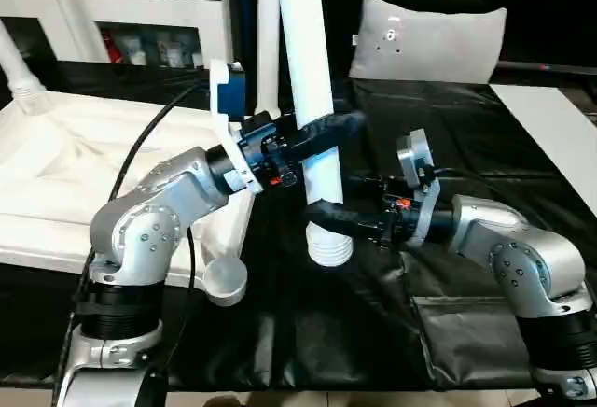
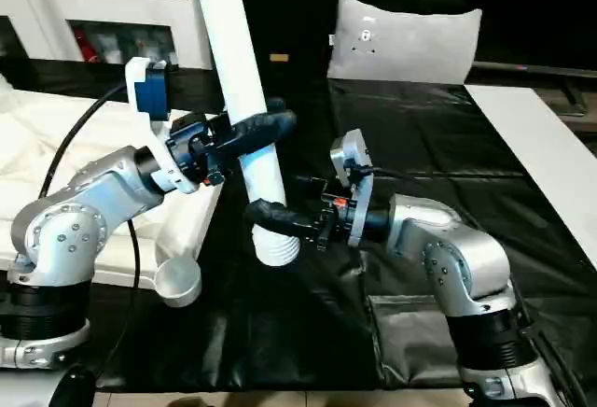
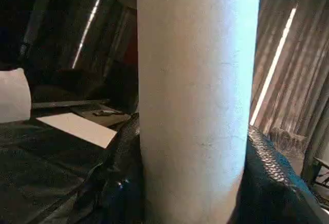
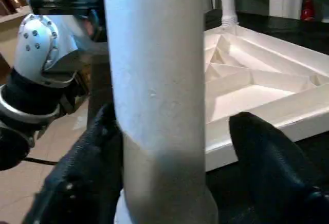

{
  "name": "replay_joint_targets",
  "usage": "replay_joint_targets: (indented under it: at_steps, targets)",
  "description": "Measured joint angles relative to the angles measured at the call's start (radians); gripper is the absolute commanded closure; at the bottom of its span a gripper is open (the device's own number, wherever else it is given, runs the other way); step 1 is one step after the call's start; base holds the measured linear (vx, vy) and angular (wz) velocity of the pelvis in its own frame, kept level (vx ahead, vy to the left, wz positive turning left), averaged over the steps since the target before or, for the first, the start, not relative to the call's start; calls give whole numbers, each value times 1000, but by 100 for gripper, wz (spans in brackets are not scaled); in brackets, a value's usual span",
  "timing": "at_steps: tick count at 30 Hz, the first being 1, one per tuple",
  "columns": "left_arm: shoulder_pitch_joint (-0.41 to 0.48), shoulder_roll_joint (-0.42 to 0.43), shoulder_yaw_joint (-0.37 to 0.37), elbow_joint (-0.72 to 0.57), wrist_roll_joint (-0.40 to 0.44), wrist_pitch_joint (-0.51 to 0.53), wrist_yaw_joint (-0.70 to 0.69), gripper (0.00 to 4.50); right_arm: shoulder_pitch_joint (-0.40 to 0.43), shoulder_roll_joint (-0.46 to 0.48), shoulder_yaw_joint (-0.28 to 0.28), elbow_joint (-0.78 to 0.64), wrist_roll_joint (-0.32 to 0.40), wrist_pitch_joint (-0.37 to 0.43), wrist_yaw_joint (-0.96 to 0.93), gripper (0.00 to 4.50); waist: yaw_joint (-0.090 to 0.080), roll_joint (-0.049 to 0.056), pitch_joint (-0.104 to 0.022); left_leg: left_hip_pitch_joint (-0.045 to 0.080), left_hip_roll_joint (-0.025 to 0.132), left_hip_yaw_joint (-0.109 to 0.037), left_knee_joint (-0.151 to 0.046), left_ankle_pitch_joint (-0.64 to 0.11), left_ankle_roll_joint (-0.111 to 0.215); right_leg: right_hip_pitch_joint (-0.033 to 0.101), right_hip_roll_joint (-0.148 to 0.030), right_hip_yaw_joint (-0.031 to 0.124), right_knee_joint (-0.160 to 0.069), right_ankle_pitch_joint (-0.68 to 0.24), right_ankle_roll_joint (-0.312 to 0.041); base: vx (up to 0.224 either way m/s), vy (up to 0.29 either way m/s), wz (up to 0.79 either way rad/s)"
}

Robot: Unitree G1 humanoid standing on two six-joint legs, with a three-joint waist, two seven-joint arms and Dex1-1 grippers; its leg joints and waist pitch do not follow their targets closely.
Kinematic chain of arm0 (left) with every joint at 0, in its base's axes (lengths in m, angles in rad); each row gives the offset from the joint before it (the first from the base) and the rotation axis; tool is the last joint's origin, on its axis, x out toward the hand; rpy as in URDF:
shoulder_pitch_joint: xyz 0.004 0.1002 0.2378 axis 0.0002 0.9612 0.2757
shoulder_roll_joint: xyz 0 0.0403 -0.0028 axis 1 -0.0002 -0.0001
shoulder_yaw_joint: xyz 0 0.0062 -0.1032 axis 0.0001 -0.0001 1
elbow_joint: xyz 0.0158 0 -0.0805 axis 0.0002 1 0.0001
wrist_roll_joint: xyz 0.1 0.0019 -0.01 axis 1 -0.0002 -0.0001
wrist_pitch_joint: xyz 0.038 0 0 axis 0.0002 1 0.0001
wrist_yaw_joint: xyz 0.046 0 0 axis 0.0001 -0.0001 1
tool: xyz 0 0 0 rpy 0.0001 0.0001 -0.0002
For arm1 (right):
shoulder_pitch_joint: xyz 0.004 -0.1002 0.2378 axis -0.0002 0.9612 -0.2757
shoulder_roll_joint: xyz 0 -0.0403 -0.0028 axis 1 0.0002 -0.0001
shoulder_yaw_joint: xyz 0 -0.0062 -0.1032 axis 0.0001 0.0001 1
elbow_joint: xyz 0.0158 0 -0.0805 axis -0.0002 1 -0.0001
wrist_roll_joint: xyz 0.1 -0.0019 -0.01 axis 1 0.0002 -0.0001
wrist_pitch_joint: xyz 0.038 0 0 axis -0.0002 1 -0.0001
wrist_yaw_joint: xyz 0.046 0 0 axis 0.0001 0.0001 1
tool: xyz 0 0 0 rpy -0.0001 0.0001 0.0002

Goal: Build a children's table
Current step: Pick table leg

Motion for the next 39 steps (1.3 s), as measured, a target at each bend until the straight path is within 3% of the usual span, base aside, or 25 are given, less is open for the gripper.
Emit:
replay_joint_targets:
  at_steps: [3,12,22,24,28,33,39]
  targets:
    - [0,4,-1,0,1,-1,-2,265,-3,1,15,2,-6,-1,1,155,1,0,0,1,0,0,0,0,0,0,0,0,0,0,0,0,0,0]
    - [1,11,-10,2,11,-7,1,265,-3,2,27,2,-7,-1,8,250,1,0,0,0,0,0,0,0,0,0,0,0,0,1,0,0,0,0]
    - [2,-3,-3,26,25,-20,46,265,-3,36,27,39,-17,-20,-28,259,1,0,0,0,0,0,0,1,0,0,0,0,0,1,-1,0,0,0]
    - [-5,-20,19,46,34,-34,80,195,-3,82,12,44,-37,-48,-83,259,1,0,0,0,1,0,0,1,-1,-1,0,0,0,2,-1,0,0,0]
    - [-17,-11,4,54,100,-72,104,195,-13,92,16,37,-63,-42,-142,260,1,0,0,0,0,0,0,2,-1,0,0,0,0,2,0,0,0,0]
    - [22,-4,-31,52,169,-128,126,150,-15,132,34,93,-138,-120,-198,260,-1,0,0,0,1,0,0,2,-1,-1,0,0,0,2,0,0,0,0]
    - [26,-72,-42,52,245,-192,229,115,-16,193,-1,144,-173,-184,-314,261,0,0,0,-1,1,0,0,2,-1,-1,0,0,0,3,-1,0,0,0]
